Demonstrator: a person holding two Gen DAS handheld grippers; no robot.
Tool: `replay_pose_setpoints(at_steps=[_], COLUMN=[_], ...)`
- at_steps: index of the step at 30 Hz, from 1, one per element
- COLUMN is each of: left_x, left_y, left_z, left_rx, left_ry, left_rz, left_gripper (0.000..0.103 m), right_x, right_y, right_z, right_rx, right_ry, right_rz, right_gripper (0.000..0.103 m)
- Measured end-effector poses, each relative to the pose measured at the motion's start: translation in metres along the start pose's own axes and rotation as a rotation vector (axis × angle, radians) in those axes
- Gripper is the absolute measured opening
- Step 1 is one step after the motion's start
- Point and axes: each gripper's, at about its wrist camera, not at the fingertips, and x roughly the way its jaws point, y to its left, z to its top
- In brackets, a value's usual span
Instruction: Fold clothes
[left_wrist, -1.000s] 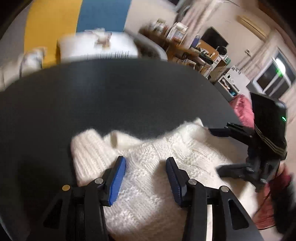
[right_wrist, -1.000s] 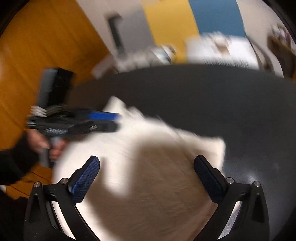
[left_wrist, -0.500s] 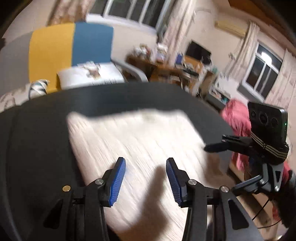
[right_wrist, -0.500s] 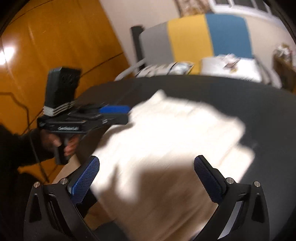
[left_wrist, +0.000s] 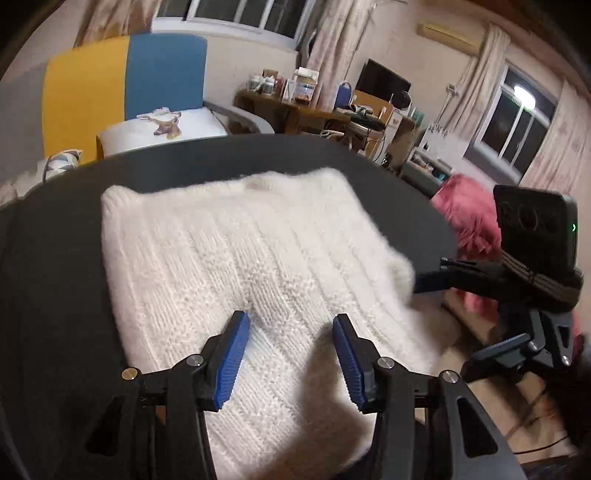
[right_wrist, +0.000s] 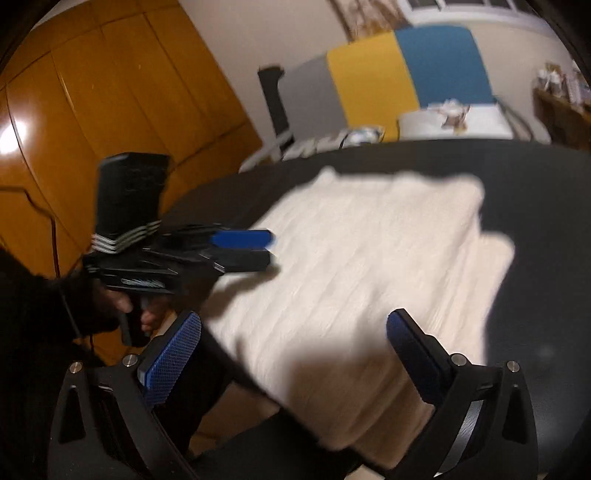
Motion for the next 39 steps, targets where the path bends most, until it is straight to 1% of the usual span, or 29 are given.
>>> replay_pose_setpoints(at_steps=[3, 4, 6, 8, 9, 11, 12, 13, 14, 17, 19, 21, 22, 24, 25, 27, 28, 29, 30, 32, 33, 36, 39], left_x=[-0.003, -0.007, -0.021, -0.026, -0.022, -0.006, 0.002, 0.012, 0.016, 0.021, 0.018, 0.01, 0.002, -0.014, -0.017, -0.009, 0.002, 0.014, 0.02, 0.016, 0.012, -0.014, -0.04], left_y=[-0.008, -0.009, 0.001, 0.016, 0.026, 0.051, 0.062, 0.069, 0.071, 0.066, 0.065, 0.064, 0.062, 0.059, 0.056, 0.049, 0.046, 0.041, 0.038, 0.033, 0.033, 0.05, 0.074], left_z=[0.011, 0.016, 0.03, 0.043, 0.047, 0.055, 0.057, 0.056, 0.053, 0.049, 0.05, 0.053, 0.056, 0.062, 0.063, 0.06, 0.055, 0.048, 0.044, 0.044, 0.045, 0.047, 0.038], left_rx=[0.032, 0.03, -0.019, -0.087, -0.131, -0.233, -0.28, -0.311, -0.314, -0.25, -0.237, -0.238, -0.237, -0.235, -0.226, -0.189, -0.173, -0.147, -0.127, -0.106, -0.112, -0.213, -0.288], left_ry=[0.01, 0.0, -0.058, -0.085, -0.069, -0.016, 0.013, 0.037, 0.042, 0.033, 0.023, 0.004, -0.026, -0.085, -0.096, -0.049, -0.004, 0.032, 0.049, 0.022, 0.01, -0.037, -0.066], left_rz=[0.024, 0.024, 0.007, 0.034, 0.055, 0.101, 0.112, 0.102, 0.096, 0.111, 0.116, 0.115, 0.106, 0.087, 0.08, 0.072, 0.071, 0.085, 0.098, 0.122, 0.121, 0.089, 0.107], left_gripper=[0.049, 0.049, 0.049, 0.049, 0.049, 0.049, 0.049, 0.049, 0.05, 0.052, 0.052, 0.051, 0.051, 0.051, 0.051, 0.052, 0.052, 0.052, 0.054, 0.054, 0.053, 0.053, 0.053], right_x=[0.013, 0.01, -0.001, -0.012, -0.013, -0.007, -0.005, 0.001, 0.011, 0.041, 0.047, 0.045, 0.043, 0.034, 0.028, 0.022, 0.022, 0.025, 0.036, 0.064, 0.071, 0.064, 0.049], right_y=[-0.011, -0.01, -0.01, -0.011, -0.015, -0.032, -0.04, -0.05, -0.064, -0.104, -0.119, -0.118, -0.116, -0.098, -0.084, -0.056, -0.044, -0.035, -0.029, -0.025, -0.024, -0.017, -0.012], right_z=[-0.017, -0.014, -0.001, 0.018, 0.029, 0.053, 0.064, 0.074, 0.077, 0.086, 0.083, 0.085, 0.086, 0.088, 0.091, 0.095, 0.093, 0.09, 0.087, 0.078, 0.076, 0.079, 0.076], right_rx=[0.044, 0.052, 0.042, 0.017, 0.004, 0.026, 0.037, 0.055, 0.09, 0.187, 0.208, 0.213, 0.21, 0.172, 0.132, 0.058, 0.028, 0.0, -0.024, -0.034, -0.033, -0.033, -0.023], right_ry=[0.064, 0.062, 0.035, -0.001, -0.005, -0.001, 0.002, 0.012, 0.04, 0.115, 0.104, 0.114, 0.118, 0.115, 0.099, 0.072, 0.077, 0.093, 0.135, 0.253, 0.271, 0.229, 0.189], right_rz=[-0.048, -0.04, -0.051, -0.087, -0.129, -0.171, -0.192, -0.204, -0.196, -0.163, -0.106, -0.102, -0.109, -0.158, -0.168, -0.157, -0.153, -0.159, -0.185, -0.251, -0.268, -0.299, -0.346], right_gripper=[0.102, 0.103, 0.103, 0.103, 0.103, 0.103, 0.103, 0.103, 0.103, 0.103, 0.103, 0.103, 0.103, 0.103, 0.103, 0.103, 0.103, 0.103, 0.103, 0.103, 0.103, 0.103, 0.103])
